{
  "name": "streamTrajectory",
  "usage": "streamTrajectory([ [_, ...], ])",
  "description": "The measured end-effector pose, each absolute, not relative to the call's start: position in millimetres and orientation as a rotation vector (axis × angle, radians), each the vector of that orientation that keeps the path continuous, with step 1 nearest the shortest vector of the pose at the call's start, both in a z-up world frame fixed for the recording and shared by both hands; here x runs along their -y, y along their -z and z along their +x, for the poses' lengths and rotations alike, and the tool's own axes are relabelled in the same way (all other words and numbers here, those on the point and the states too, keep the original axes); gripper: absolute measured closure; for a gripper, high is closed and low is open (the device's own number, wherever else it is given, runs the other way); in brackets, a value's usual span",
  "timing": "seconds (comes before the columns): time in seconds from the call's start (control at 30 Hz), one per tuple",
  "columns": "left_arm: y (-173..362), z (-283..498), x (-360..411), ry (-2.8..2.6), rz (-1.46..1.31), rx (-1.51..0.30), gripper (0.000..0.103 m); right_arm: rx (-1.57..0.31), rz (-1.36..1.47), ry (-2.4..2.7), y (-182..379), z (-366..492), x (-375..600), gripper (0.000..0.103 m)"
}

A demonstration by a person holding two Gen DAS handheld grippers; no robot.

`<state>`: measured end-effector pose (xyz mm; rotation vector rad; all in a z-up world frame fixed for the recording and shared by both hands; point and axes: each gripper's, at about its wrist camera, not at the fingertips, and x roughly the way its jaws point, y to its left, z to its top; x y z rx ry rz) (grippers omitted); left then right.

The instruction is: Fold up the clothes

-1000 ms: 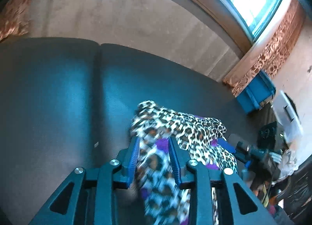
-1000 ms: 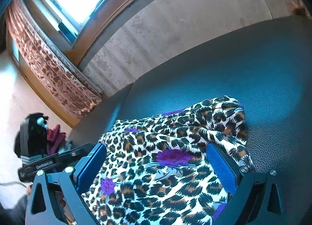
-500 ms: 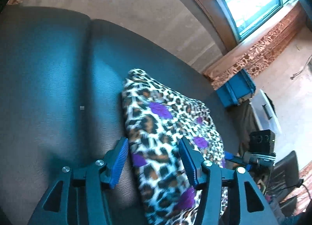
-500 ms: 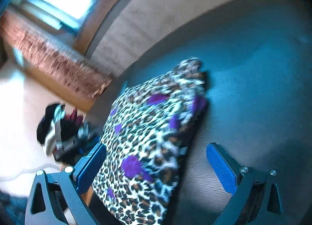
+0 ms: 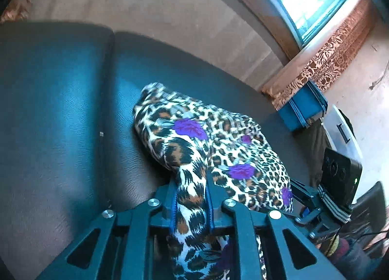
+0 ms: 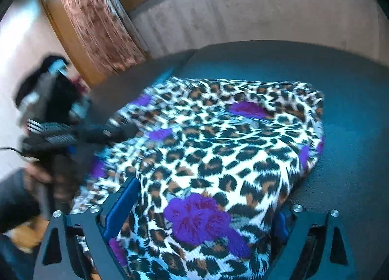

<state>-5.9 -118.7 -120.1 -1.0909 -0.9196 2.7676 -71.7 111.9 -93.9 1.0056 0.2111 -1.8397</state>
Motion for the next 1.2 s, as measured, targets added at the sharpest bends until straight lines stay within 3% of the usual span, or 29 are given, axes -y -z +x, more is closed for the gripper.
streamTrajectory([
  [0.07,106,12,115,-2.822,-1.030,0.892,0.088,-0.189,1.025,1.823,92,-67,-106,0.038],
  [0.17,80,38,116,-2.905,-0.923,0.862,0.088,-0.086,1.057,1.767,93,-61,-94,0.047],
  [0.27,44,70,120,-2.988,-0.780,0.823,0.089,0.104,1.090,1.638,96,-56,-71,0.063],
  [0.47,-57,145,149,-3.183,-0.406,0.684,0.089,0.269,0.906,1.409,28,-20,7,0.064],
  [0.6,-152,215,183,-3.361,-0.054,0.530,0.089,0.246,0.685,1.290,-71,13,72,0.064],
  [0.73,-230,288,239,-3.528,0.193,0.513,0.089,0.196,0.478,1.175,-178,58,156,0.064],
  [0.83,-255,337,305,-3.707,0.207,0.668,0.089,0.117,0.407,1.159,-232,93,231,0.064],
  [0.93,-239,361,373,-3.858,0.030,0.926,0.089,0.003,0.449,1.192,-246,120,317,0.063],
  [1.1,-153,393,478,-3.931,-0.493,1.460,0.087,-0.283,0.569,1.252,-179,164,410,0.060],
  [1.2,-136,409,485,-3.885,-0.365,1.547,0.086,-0.289,0.591,1.226,-145,173,419,0.054],
])
